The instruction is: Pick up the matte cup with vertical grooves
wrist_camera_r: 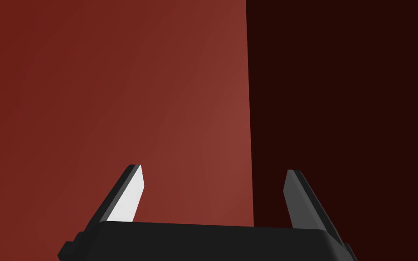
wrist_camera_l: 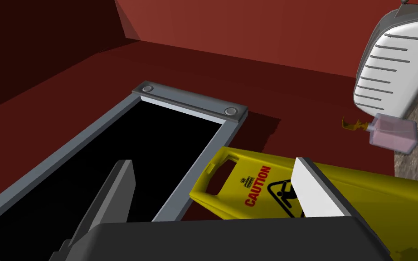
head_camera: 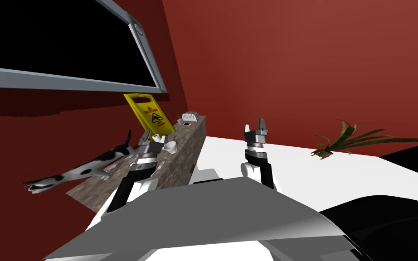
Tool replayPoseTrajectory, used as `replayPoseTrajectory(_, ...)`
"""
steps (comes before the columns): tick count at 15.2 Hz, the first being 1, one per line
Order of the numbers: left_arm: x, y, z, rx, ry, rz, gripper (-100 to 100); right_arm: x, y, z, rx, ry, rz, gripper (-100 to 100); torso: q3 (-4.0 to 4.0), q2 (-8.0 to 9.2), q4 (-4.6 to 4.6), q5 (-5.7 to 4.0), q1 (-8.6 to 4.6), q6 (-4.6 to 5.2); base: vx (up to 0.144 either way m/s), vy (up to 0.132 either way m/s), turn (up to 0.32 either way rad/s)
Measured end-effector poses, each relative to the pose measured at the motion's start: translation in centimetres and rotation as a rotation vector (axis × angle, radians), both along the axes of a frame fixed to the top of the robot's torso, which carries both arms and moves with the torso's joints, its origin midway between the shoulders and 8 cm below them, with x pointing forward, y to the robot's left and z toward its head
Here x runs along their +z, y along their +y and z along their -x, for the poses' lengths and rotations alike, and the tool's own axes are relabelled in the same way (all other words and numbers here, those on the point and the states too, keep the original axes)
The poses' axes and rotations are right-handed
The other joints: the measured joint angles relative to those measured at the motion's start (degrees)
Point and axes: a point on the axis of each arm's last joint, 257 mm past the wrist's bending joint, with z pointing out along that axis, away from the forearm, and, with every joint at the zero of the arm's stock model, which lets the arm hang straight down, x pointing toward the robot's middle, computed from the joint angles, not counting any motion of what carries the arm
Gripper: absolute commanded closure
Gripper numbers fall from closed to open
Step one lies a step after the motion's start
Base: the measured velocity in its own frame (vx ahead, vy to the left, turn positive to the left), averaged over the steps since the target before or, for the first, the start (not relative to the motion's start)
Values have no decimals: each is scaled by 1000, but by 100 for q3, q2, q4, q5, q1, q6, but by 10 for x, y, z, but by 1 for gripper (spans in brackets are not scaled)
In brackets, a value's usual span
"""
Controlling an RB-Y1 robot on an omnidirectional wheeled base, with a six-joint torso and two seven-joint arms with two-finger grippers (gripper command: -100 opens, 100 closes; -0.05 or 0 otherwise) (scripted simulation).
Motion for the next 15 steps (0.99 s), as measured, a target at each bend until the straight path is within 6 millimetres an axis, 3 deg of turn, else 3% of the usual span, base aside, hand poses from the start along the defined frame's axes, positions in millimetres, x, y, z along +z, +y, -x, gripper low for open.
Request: replayPoseTrajectory(15, -60, 24, -30, -63, 322, 50, -100, 0, 0, 0, 0, 0, 0, 0, -1, -2, 0, 0, 2, -1, 58, -45, 59)
